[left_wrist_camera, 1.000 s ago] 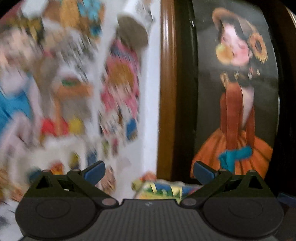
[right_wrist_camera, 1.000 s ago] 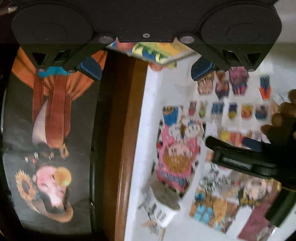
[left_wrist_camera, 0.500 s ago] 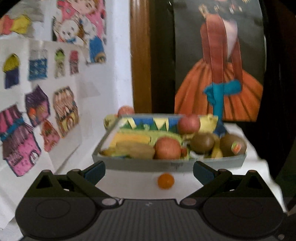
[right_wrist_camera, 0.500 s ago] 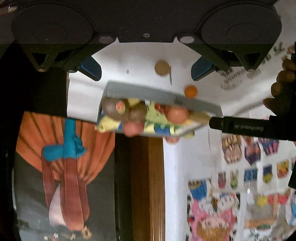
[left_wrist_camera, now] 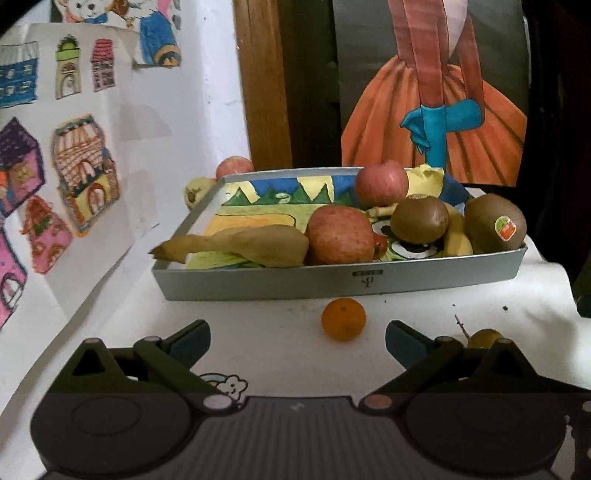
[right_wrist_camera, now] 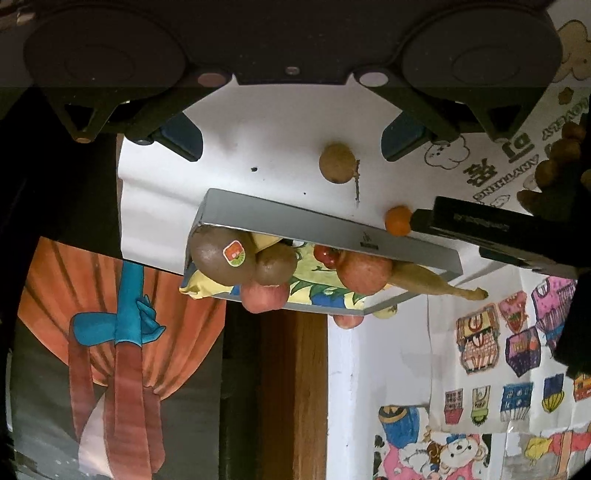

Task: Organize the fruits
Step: 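Move the left tool to the orange mandarin while the right tool approaches the small brown fruit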

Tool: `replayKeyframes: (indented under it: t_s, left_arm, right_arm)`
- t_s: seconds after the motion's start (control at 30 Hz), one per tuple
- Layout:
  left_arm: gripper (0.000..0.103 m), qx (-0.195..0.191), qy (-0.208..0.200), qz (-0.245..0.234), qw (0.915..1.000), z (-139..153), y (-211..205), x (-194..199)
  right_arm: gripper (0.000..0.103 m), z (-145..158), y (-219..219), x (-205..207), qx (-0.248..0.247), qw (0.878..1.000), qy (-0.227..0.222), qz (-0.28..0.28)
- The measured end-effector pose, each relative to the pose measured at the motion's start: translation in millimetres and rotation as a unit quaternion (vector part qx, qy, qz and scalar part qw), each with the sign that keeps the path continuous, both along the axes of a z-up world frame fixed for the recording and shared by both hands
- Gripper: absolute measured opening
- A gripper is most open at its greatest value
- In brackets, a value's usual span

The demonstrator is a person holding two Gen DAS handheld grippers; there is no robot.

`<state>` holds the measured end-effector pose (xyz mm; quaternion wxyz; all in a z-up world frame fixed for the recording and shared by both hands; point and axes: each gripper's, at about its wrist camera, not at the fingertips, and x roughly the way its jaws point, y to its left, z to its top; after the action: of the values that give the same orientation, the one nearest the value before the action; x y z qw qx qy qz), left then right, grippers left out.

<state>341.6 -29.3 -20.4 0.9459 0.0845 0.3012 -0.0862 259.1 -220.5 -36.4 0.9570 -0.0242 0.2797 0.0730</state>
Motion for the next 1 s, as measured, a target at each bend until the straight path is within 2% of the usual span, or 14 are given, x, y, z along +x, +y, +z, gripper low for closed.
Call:
replayKeyframes:
  t_s: [0.27,0.5,0.63,1.0]
  left_arm:
    - [0.103,0.001,0.016,-0.028,0.9995,-6.4,-10.0,18.5]
    - [0.103,-0.022,0.025,-0.037,0.9987,-9.5,-11.7,29.1]
    - [0.101,-0.041,0.031,-0.038,0.9979,-10.4,-8.9,31.6]
    - [0.079,-0.05,0.029,-0.063,0.9963,-12.4,-9.8,26.8]
  right_arm:
    - [0.102,-0.2,2.3,18.2,-0.003,0.999,0.018,0.033]
    - [0.101,0.0,4.1,26.1,0.006,0.997,0.034,0.07]
    - [0.094,0.9,5.5,29.9,0.011,0.996,0.038,0.085]
    - [0.073,-3.0,6.4,39.9,0.032,0.993,0.064,0.097]
